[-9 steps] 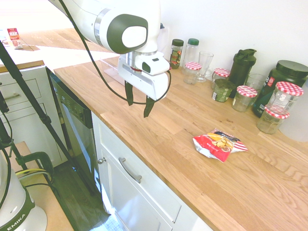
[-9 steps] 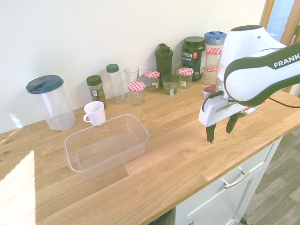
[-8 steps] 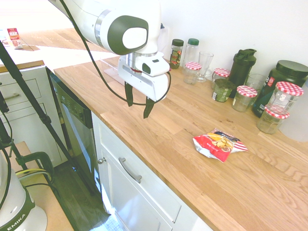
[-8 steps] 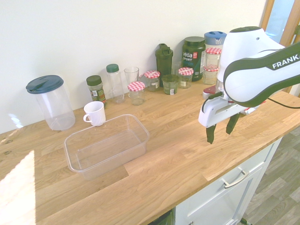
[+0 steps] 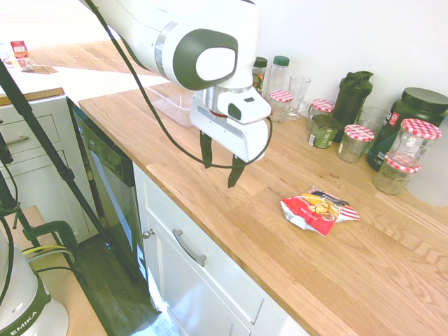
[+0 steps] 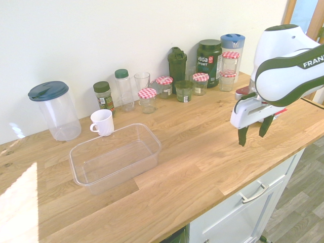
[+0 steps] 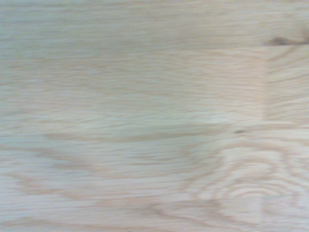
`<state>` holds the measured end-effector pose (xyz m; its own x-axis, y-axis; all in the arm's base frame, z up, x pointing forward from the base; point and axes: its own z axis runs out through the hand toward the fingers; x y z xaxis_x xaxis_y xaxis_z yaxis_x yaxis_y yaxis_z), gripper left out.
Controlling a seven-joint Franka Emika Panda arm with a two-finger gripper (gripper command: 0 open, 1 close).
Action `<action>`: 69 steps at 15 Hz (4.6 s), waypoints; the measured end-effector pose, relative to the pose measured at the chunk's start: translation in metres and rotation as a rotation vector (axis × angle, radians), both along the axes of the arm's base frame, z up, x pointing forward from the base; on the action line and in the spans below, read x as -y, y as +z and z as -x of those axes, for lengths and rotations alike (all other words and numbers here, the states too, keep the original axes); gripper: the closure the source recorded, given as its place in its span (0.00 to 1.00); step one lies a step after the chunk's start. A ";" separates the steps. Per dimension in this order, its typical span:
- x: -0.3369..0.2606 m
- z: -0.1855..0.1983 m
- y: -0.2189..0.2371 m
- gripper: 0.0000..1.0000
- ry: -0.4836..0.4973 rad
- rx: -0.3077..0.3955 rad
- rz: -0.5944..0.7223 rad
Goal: Put the chip bag into the container
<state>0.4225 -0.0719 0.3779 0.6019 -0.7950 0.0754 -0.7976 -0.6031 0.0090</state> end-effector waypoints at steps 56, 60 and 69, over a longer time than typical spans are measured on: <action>-0.262 -0.065 0.197 1.00 0.056 0.257 0.361; -0.346 -0.085 0.195 1.00 0.110 0.256 0.401; -0.490 -0.123 0.132 1.00 0.179 0.196 0.455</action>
<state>0.5453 0.4185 0.5103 0.6655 -0.5413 0.5140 -0.6952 -0.7001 0.1629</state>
